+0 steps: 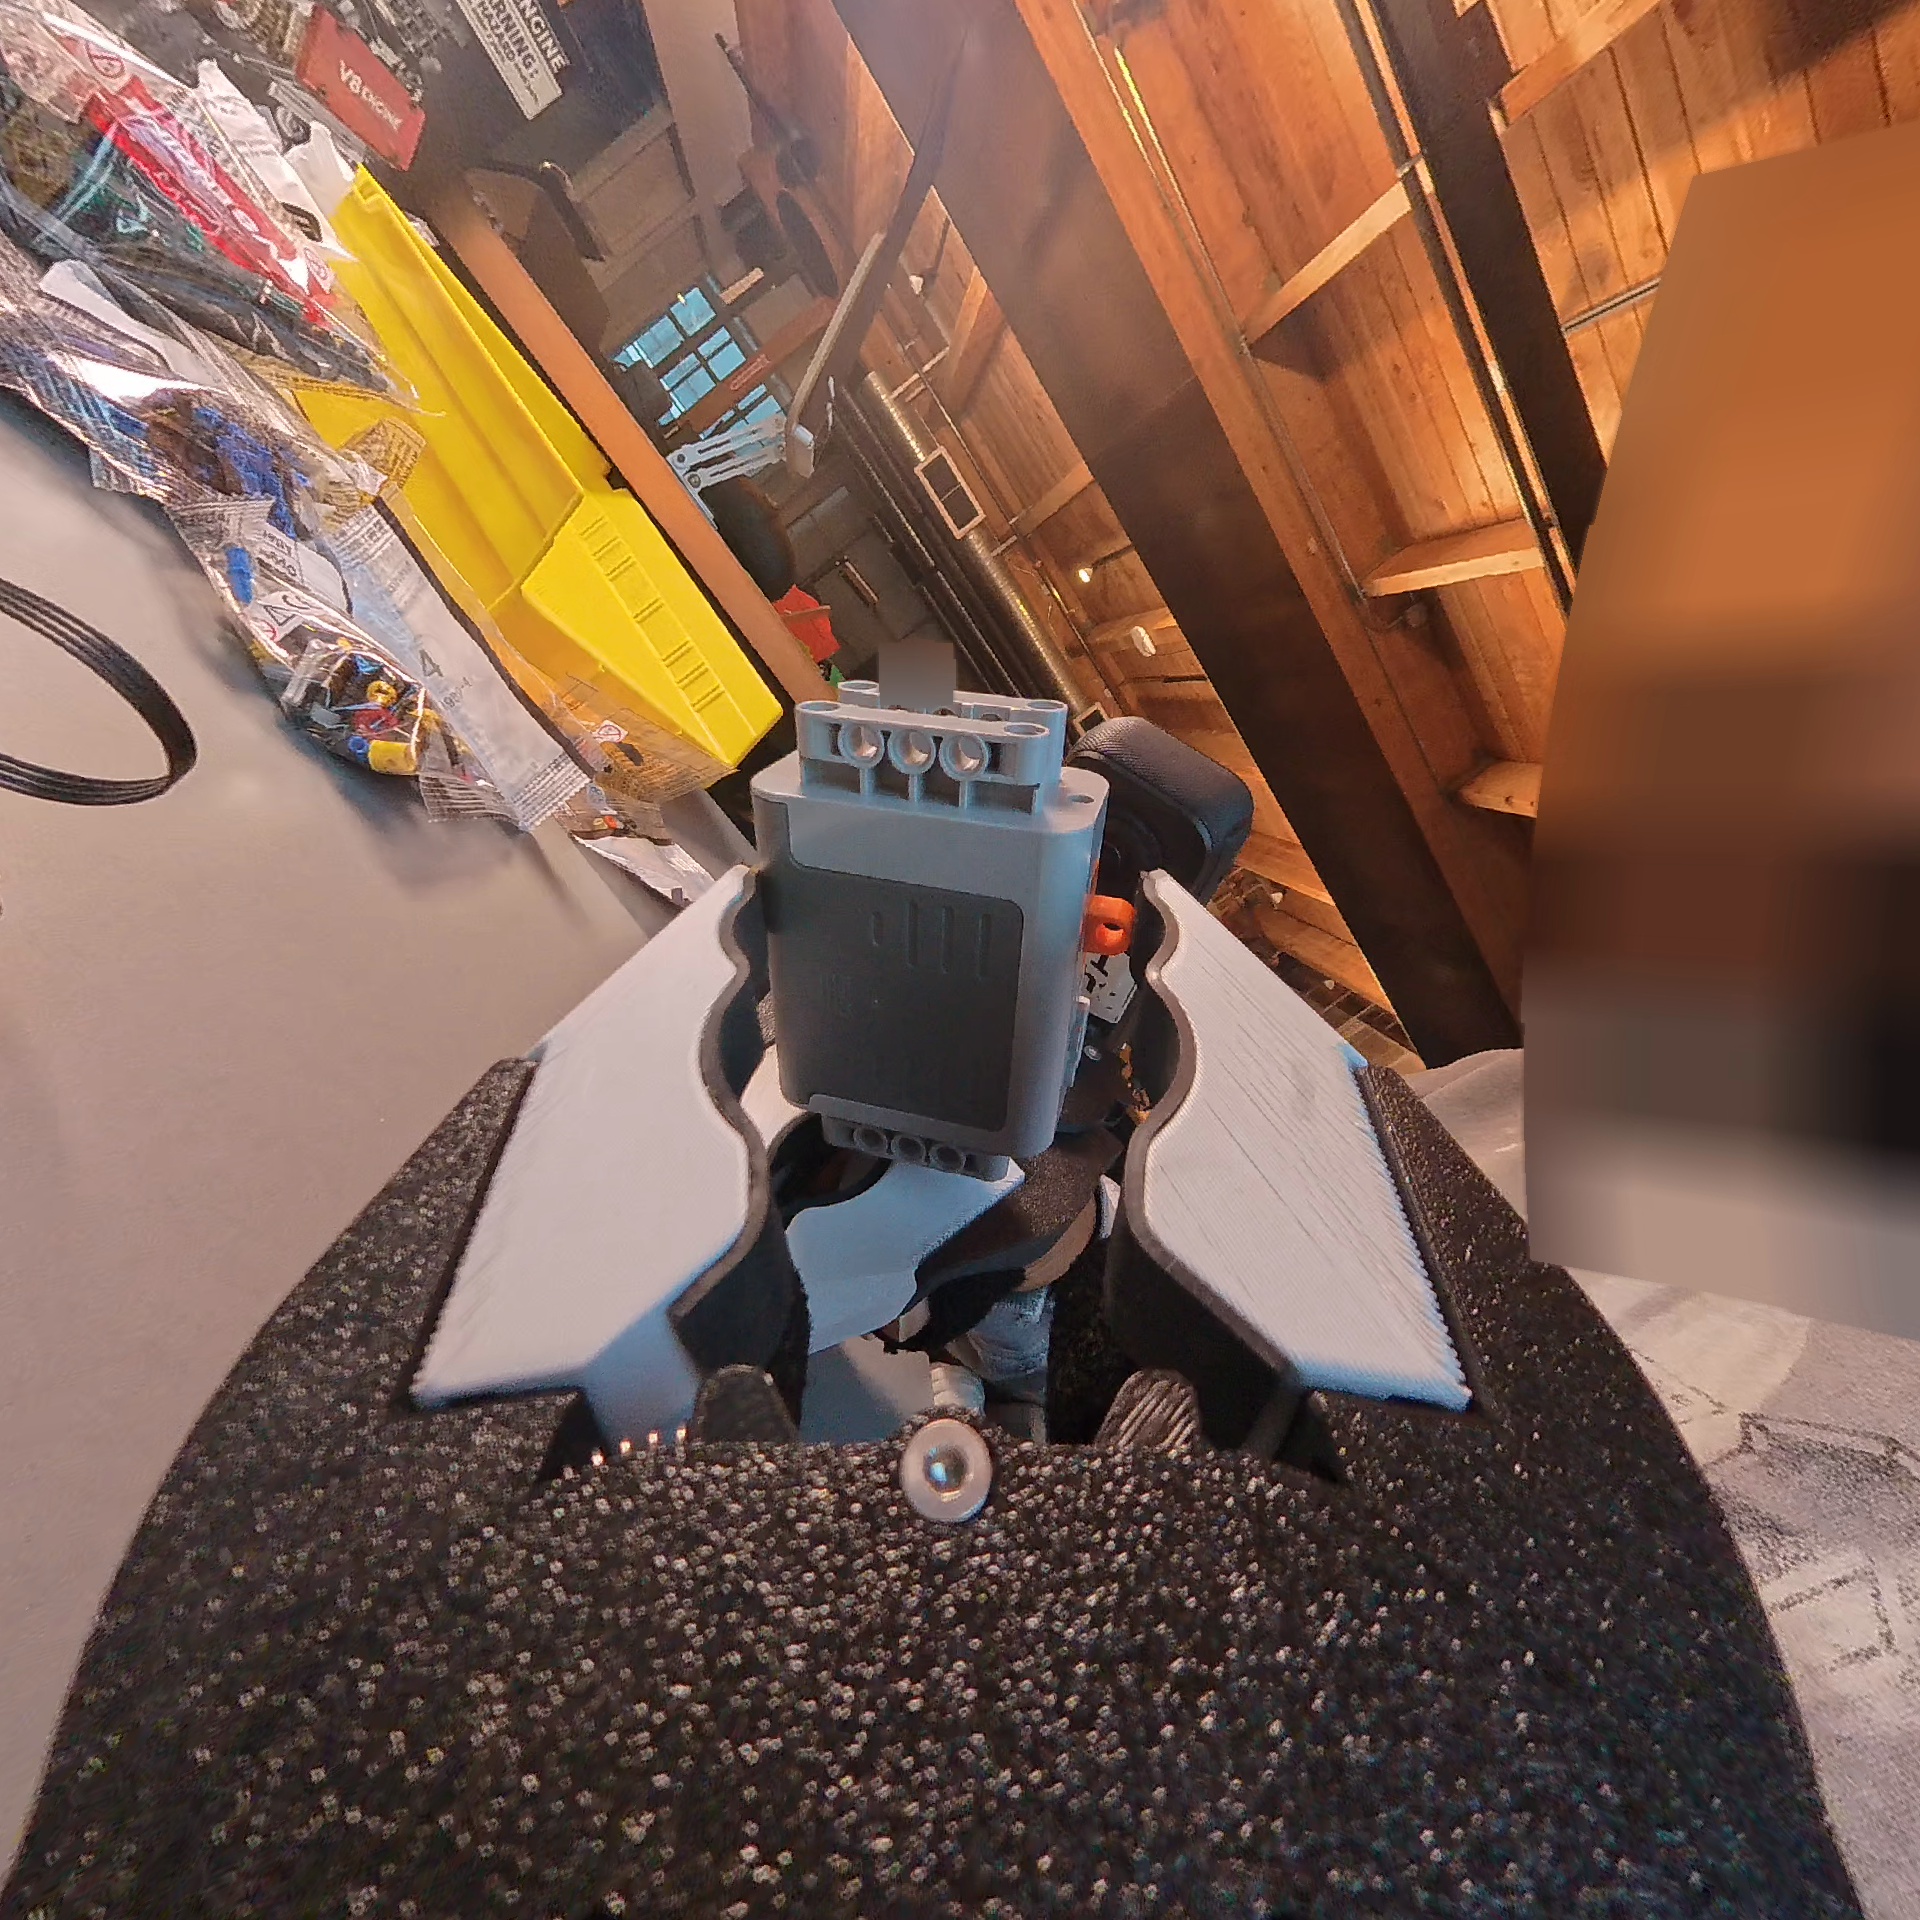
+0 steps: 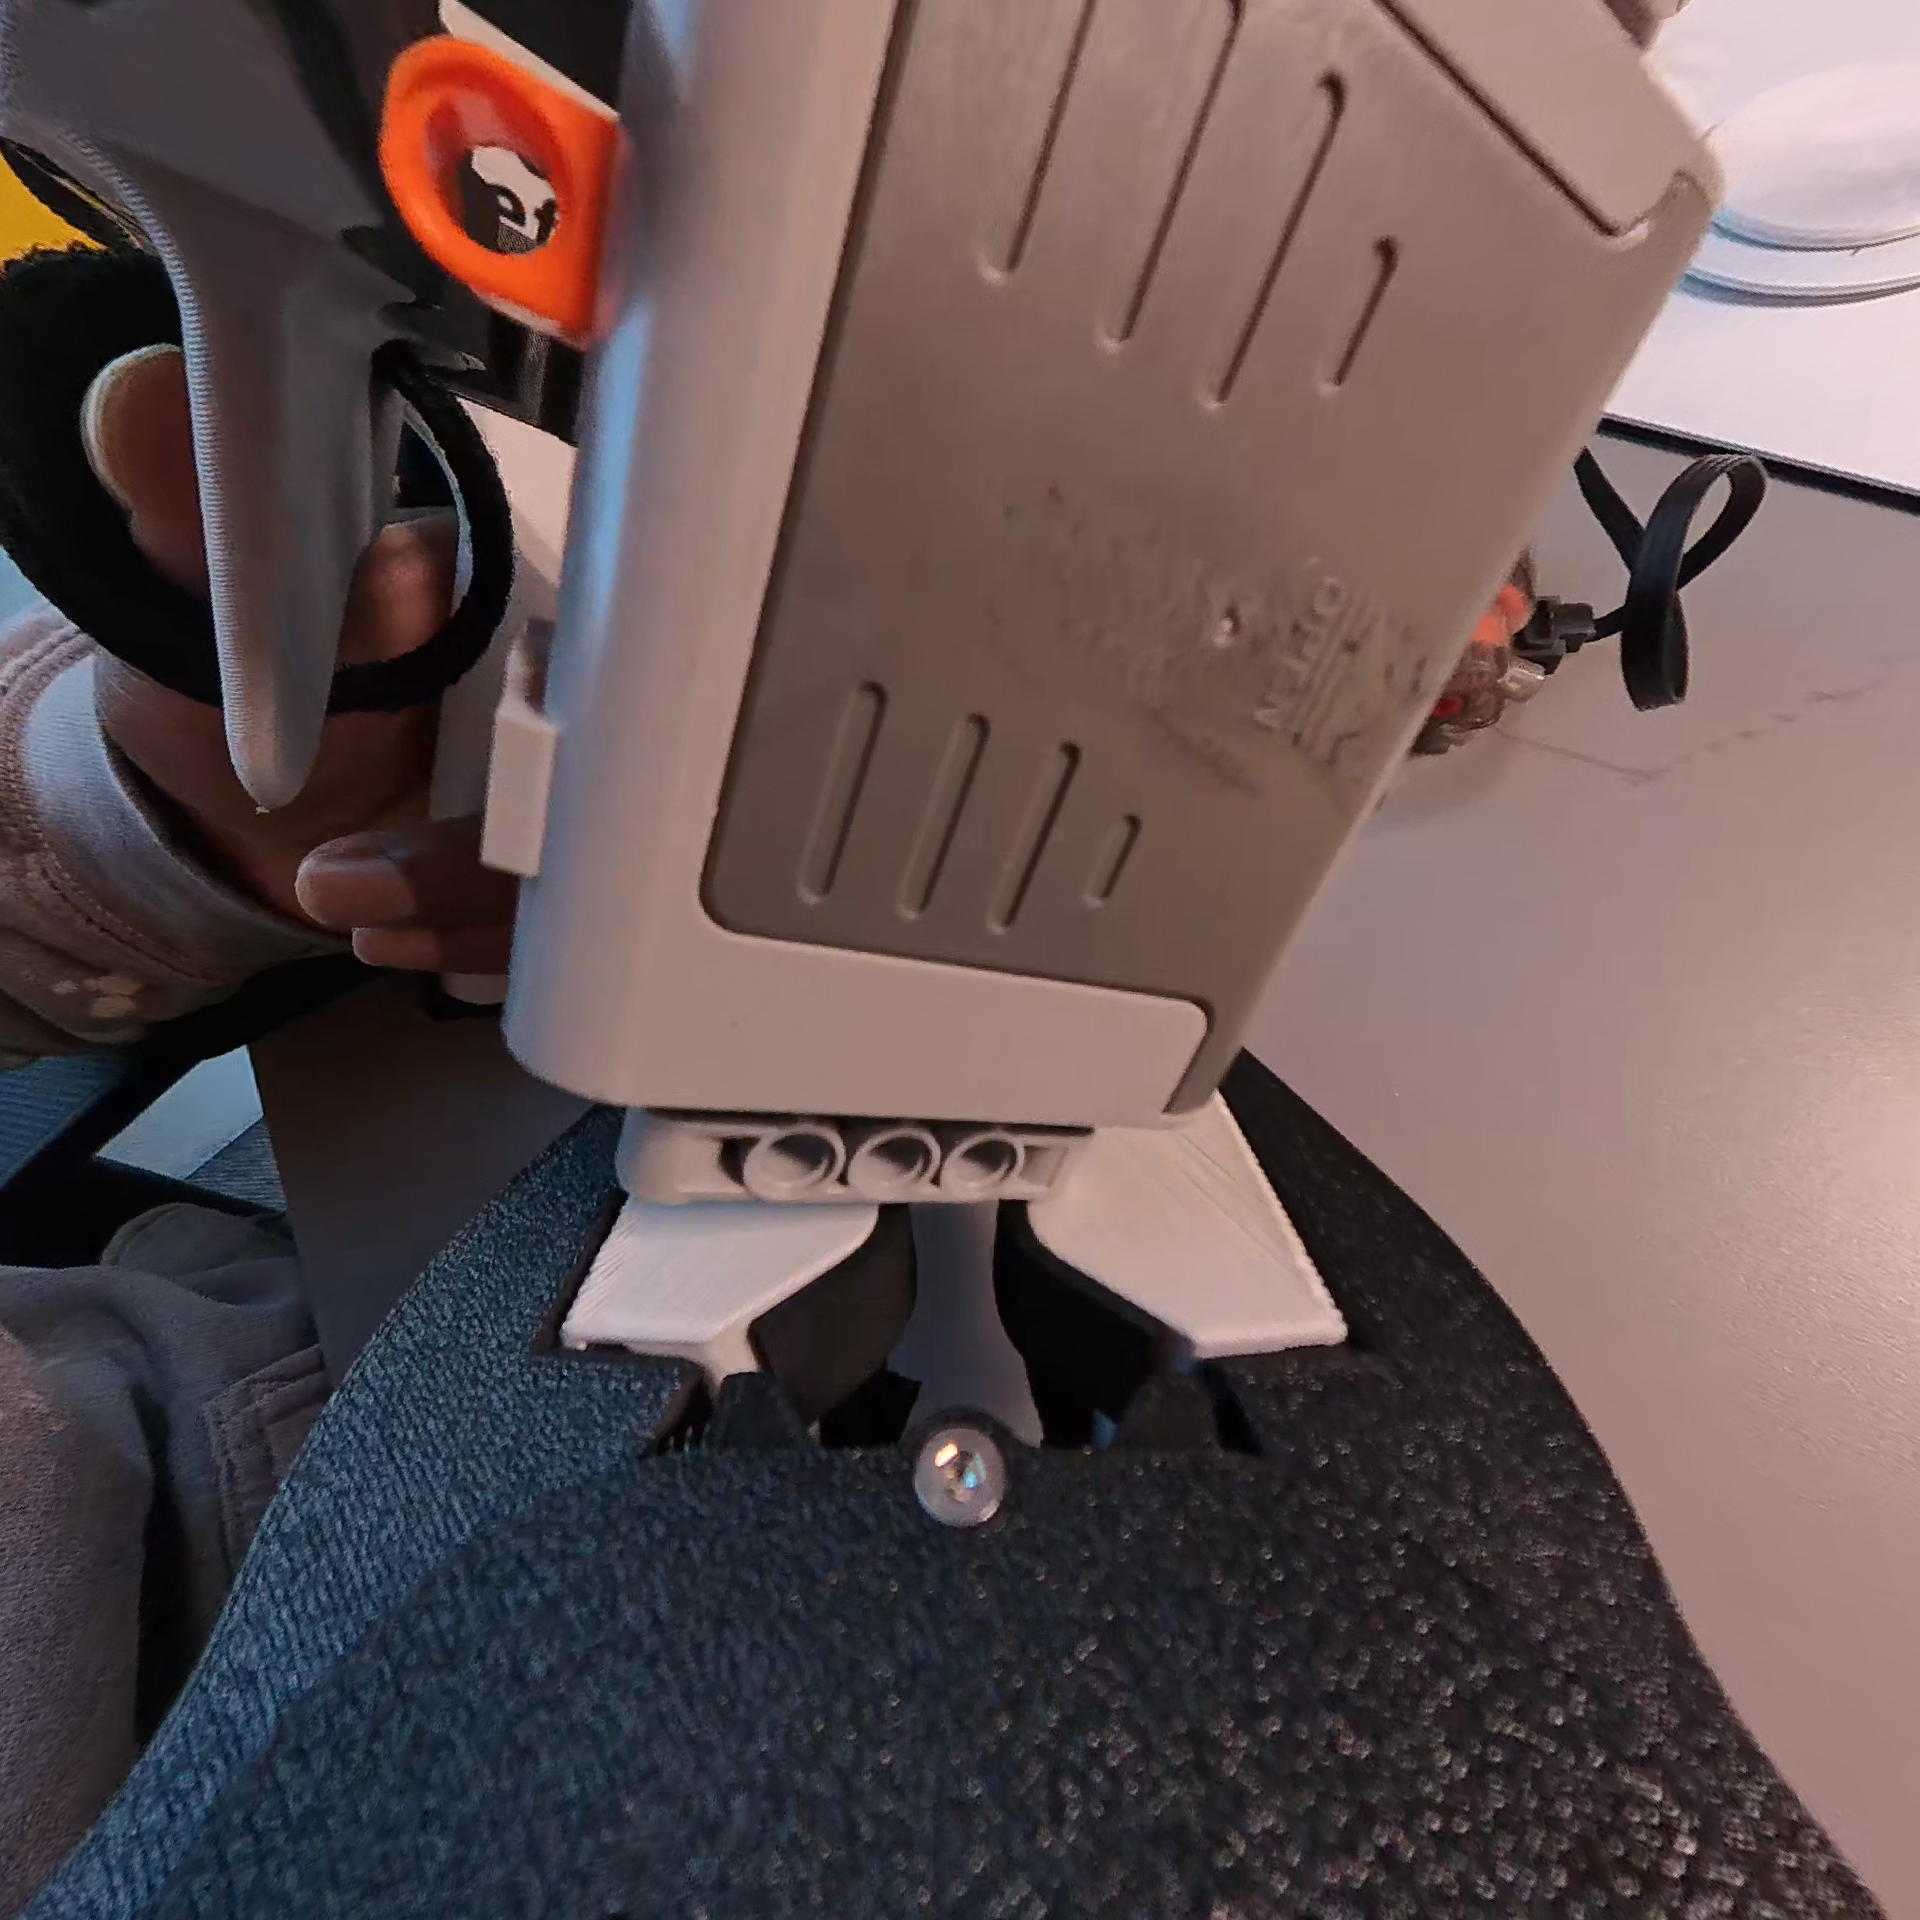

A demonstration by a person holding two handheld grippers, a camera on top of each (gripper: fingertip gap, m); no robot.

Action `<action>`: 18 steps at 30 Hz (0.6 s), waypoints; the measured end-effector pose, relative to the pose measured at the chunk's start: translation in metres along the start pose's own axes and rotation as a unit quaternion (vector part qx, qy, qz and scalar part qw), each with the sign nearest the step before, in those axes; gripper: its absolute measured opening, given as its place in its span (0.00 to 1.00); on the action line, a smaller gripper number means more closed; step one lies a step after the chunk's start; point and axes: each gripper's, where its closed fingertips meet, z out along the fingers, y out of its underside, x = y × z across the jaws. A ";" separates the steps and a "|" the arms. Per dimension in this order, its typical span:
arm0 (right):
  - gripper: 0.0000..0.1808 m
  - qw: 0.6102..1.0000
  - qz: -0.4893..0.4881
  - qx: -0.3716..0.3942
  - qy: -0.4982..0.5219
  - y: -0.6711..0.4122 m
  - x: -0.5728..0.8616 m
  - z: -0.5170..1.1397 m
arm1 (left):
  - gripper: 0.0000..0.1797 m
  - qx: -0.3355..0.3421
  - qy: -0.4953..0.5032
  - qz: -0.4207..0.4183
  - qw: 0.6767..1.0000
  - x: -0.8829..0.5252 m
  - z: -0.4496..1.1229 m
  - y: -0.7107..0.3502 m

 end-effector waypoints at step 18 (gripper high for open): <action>0.01 1.000 -0.002 -0.013 0.003 0.006 0.003 0.003 | 0.38 0.065 0.006 -0.093 0.993 -0.013 -0.012 -0.015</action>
